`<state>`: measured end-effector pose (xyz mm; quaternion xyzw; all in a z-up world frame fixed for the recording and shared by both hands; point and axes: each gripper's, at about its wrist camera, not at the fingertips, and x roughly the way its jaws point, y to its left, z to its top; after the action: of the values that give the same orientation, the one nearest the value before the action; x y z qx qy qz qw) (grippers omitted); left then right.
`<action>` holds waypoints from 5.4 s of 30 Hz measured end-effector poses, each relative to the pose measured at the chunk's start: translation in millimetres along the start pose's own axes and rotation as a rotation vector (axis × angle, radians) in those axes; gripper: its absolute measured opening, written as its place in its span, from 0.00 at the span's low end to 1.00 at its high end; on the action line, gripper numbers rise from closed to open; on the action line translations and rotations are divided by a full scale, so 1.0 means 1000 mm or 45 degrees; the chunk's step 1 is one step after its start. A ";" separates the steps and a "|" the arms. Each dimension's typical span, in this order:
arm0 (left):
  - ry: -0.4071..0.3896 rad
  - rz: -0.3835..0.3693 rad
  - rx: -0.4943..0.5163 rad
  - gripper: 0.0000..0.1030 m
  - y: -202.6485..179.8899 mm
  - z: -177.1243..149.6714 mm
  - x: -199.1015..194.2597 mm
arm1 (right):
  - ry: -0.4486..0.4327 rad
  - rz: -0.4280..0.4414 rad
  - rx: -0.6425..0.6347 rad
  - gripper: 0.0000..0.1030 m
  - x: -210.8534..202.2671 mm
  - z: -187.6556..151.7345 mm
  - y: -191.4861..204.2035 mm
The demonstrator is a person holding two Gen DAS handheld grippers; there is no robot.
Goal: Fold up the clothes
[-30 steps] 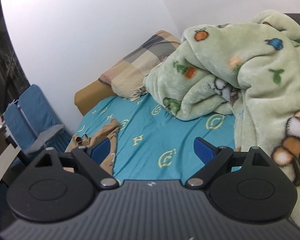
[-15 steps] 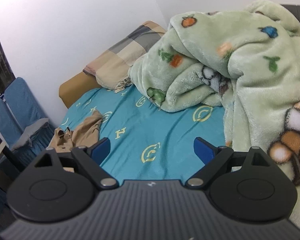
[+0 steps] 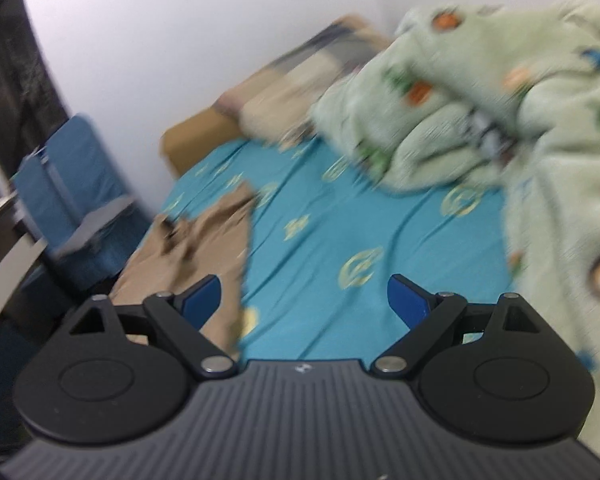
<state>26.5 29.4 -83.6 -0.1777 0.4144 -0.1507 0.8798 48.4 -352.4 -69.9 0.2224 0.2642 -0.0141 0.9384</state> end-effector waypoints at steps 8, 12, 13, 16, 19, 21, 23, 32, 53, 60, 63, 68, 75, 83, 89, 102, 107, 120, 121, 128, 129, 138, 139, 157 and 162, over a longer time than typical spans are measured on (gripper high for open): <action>0.054 0.053 -0.123 0.34 0.044 -0.001 0.014 | 0.182 0.082 -0.099 0.89 0.015 -0.028 0.035; 0.019 0.085 -0.025 0.56 0.032 0.007 0.018 | 0.117 0.110 -0.152 0.89 0.008 -0.028 0.047; 0.005 0.104 0.012 0.65 0.027 0.010 0.018 | 0.090 0.121 -0.160 0.89 0.006 -0.028 0.049; -0.078 0.130 0.169 0.79 0.003 0.026 0.016 | 0.026 0.153 -0.168 0.89 0.002 -0.027 0.052; -0.144 0.119 0.345 0.93 -0.019 0.042 0.015 | -0.002 0.165 -0.133 0.89 0.004 -0.024 0.050; -0.150 0.122 0.360 1.00 -0.015 0.047 0.019 | -0.010 0.168 -0.112 0.89 0.006 -0.025 0.048; -0.156 0.126 0.376 1.00 -0.010 0.052 0.023 | -0.007 0.171 -0.093 0.88 0.012 -0.026 0.046; -0.185 0.142 0.447 1.00 0.008 0.074 0.040 | 0.109 0.250 -0.085 0.71 0.080 -0.009 0.072; -0.296 0.244 0.042 1.00 0.149 0.124 0.103 | 0.161 0.321 -0.789 0.10 0.376 -0.023 0.258; -0.329 0.260 0.042 1.00 0.145 0.120 0.095 | 0.213 0.464 -0.901 0.18 0.355 -0.028 0.280; -0.341 0.261 0.033 1.00 0.142 0.120 0.090 | 0.172 0.514 -0.852 0.62 0.345 -0.016 0.279; -0.343 0.250 0.015 1.00 0.141 0.119 0.088 | 0.082 0.430 -0.785 0.62 0.348 0.004 0.262; -0.330 0.259 0.044 1.00 0.140 0.117 0.096 | 0.255 0.156 -0.974 0.36 0.422 0.004 0.272; -0.328 0.287 -0.038 1.00 0.155 0.121 0.098 | 0.217 0.288 -1.039 0.47 0.448 0.002 0.354; -0.362 0.338 -0.100 1.00 0.164 0.119 0.083 | 0.286 0.581 -1.230 0.80 0.422 -0.035 0.422; -0.414 0.453 -0.203 1.00 0.180 0.117 0.074 | 0.436 0.535 -1.761 0.20 0.433 -0.143 0.472; -0.484 0.487 -0.177 1.00 0.176 0.116 0.069 | 0.117 0.581 -1.487 0.11 0.395 -0.103 0.453; -0.508 0.407 -0.093 1.00 0.151 0.109 0.059 | -0.275 -0.047 -0.310 0.09 0.351 0.025 0.226; -0.496 0.409 -0.079 1.00 0.149 0.108 0.064 | -0.235 -0.102 -0.268 0.09 0.358 0.025 0.208; -0.429 0.425 0.029 1.00 0.137 0.104 0.089 | -0.037 -0.071 -0.150 0.24 0.356 0.025 0.152; -0.424 0.424 0.044 1.00 0.135 0.104 0.092 | -0.006 -0.032 -0.152 0.50 0.351 0.027 0.150; -0.388 0.360 0.130 1.00 0.118 0.094 0.082 | 0.001 0.124 -0.282 0.81 0.204 0.020 0.166; -0.375 0.342 0.136 0.99 0.117 0.092 0.078 | 0.016 0.129 -0.287 0.81 0.183 0.016 0.163; -0.110 0.422 -0.333 0.91 0.158 0.058 -0.009 | 0.071 0.076 0.052 0.81 -0.010 -0.030 0.064; 0.024 0.575 -0.328 0.66 0.161 0.050 0.006 | 0.134 0.098 0.105 0.81 -0.001 -0.033 0.052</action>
<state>88.3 180.1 -128.5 -0.1900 0.4674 0.1021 0.8573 38.5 -291.6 -73.2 0.2714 0.3035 0.0229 0.9131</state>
